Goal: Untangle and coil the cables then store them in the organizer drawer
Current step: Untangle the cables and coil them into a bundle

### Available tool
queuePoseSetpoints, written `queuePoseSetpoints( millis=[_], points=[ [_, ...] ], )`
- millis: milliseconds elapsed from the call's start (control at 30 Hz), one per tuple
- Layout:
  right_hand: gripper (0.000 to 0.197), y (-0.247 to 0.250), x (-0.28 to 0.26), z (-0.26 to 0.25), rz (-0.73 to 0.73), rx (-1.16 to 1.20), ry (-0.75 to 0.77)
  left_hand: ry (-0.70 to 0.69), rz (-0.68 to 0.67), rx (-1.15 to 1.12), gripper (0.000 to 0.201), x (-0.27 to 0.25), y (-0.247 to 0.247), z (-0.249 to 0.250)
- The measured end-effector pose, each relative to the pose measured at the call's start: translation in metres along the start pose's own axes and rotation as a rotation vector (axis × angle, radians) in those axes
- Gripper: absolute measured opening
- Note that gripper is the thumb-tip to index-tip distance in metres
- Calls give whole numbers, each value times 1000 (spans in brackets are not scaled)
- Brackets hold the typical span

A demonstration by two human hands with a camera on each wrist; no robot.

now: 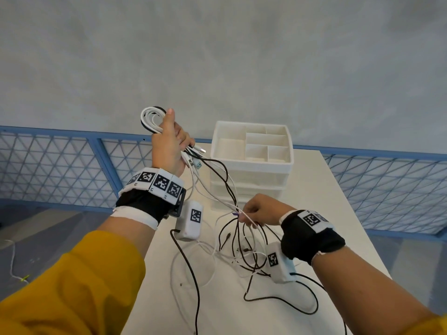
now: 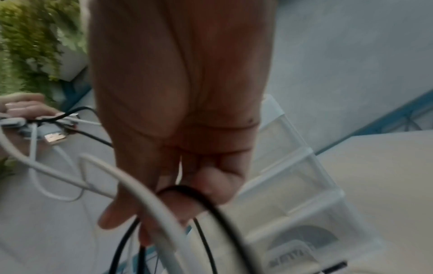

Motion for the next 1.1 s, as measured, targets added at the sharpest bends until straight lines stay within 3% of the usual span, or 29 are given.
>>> queuePoseSetpoints(
  millis=[67, 133, 233, 267, 333, 400, 467, 500, 567, 600, 633, 700, 767, 933, 1067, 1100],
  points=[
    [9, 5, -4, 8, 36, 175, 11, -7, 21, -9, 52, 3, 4, 2],
    [7, 12, -7, 41, 135, 298, -80, -23, 45, -29, 53, 6, 9, 8],
    [11, 18, -17, 132, 418, 206, -446, -42, 55, -88, 52, 10, 11, 16],
    [13, 13, -23, 157, 396, 65, -563, -47, 51, -97, 51, 11, 10, 17],
    [28, -6, -40, 191, 177, -244, -748, -49, 33, -92, 52, 10, 5, 17],
    [33, -11, -44, 193, 86, -428, -768, -38, 8, -64, 52, 8, 0, 15],
    [36, 6, -33, 165, 199, -466, -651, -27, -16, -31, 52, 3, -6, 11],
    [36, 21, -26, 141, 328, -417, -531, -23, -32, -20, 51, 0, -10, 9],
    [36, 48, -16, 77, 603, -76, -175, -15, -74, -9, 50, -7, -20, 6],
    [42, 54, -17, 39, 631, 139, 17, -11, -99, -8, 50, -11, -26, 5],
    [54, 57, -18, 0, 565, 318, 177, -11, -128, -4, 50, -15, -33, 4],
    [85, 52, -13, -60, 351, 553, 339, -33, -185, 21, 50, -25, -46, 4],
    [98, 41, -7, -96, 171, 673, 353, -70, -227, 56, 50, -34, -55, 5],
    [59, 9, 7, -118, 2, 776, 367, -185, -235, 157, 45, -39, -49, 25],
    [12, -5, 10, -110, -64, 701, 380, -202, -98, 96, 44, -26, -25, 44],
    [10, -7, 10, -106, -58, 630, 371, -207, -67, 76, 44, -23, -19, 50]
  ],
)
Point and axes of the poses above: each hand's wrist, its own x-axis towards the middle knuckle, its own y-axis out of the back of the hand, z = x × y, the point moved 6 cm from there along x, towards the middle knuckle, and after that the axes turned 4 degrees about z, right-handed, at the moved point
